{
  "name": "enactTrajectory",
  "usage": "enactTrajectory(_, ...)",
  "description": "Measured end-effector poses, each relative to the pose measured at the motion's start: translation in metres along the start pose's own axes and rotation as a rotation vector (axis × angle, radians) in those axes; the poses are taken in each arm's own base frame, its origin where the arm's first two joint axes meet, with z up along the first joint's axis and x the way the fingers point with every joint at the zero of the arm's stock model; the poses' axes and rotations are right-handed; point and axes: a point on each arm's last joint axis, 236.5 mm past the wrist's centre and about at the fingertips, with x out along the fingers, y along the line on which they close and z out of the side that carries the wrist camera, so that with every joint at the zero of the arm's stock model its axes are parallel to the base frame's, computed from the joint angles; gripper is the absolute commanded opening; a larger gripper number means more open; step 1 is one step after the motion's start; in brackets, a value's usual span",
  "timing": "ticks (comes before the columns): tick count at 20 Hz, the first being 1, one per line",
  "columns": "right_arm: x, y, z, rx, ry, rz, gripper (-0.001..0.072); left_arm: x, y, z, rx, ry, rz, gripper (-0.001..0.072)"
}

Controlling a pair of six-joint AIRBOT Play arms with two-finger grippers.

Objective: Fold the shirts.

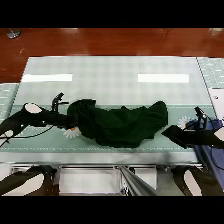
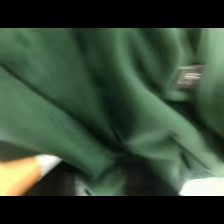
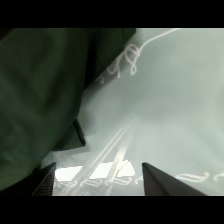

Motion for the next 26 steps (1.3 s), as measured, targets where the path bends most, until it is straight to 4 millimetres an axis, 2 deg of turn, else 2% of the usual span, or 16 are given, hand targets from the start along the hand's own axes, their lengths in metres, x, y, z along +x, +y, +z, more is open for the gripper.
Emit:
enactTrajectory(6, 0.027, 0.007, -0.01, 0.011, 0.08, 0.01, 0.0615, 0.005, -0.012, 0.003, 0.044, 0.002, -0.042, 0.0022)
enactTrajectory(11, 0.055, 0.038, -0.004, 0.02, 0.108, 0.075, 0.0609, 0.004, -0.019, 0.007, 0.052, -0.005, -0.067, 0.0022)
enactTrajectory(12, 0.061, 0.045, -0.001, 0.02, 0.112, 0.084, 0.0472, 0.003, -0.021, 0.01, 0.058, -0.012, -0.072, 0.0022)
enactTrajectory(14, 0.071, 0.053, 0.006, -0.001, 0.117, 0.078, 0.0033, 0.0, -0.026, 0.017, 0.072, -0.028, -0.079, 0.0022)
enactTrajectory(17, 0.073, 0.079, 0.019, -0.063, 0.123, 0.11, 0.003, -0.01, -0.039, 0.03, 0.103, -0.048, -0.104, 0.0022)
enactTrajectory(19, 0.059, 0.106, 0.04, -0.139, 0.091, 0.143, 0.0029, -0.029, -0.054, 0.047, 0.139, -0.089, -0.131, 0.0022)
enactTrajectory(21, 0.027, 0.14, 0.072, -0.225, 0.023, 0.184, 0.0029, -0.064, -0.08, 0.074, 0.178, -0.186, -0.182, 0.0022)
enactTrajectory(22, 0.004, 0.161, 0.09, -0.275, -0.03, 0.21, 0.0029, -0.087, -0.094, 0.088, 0.203, -0.249, -0.205, 0.0022)
enactTrajectory(24, -0.054, 0.206, 0.124, -0.372, -0.157, 0.269, 0.0029, -0.148, -0.133, 0.118, 0.261, -0.413, -0.272, 0.0021)
enactTrajectory(26, -0.125, 0.252, 0.142, -0.484, -0.294, 0.33, 0.0029, -0.22, -0.173, 0.134, 0.354, -0.585, -0.315, 0.0021)
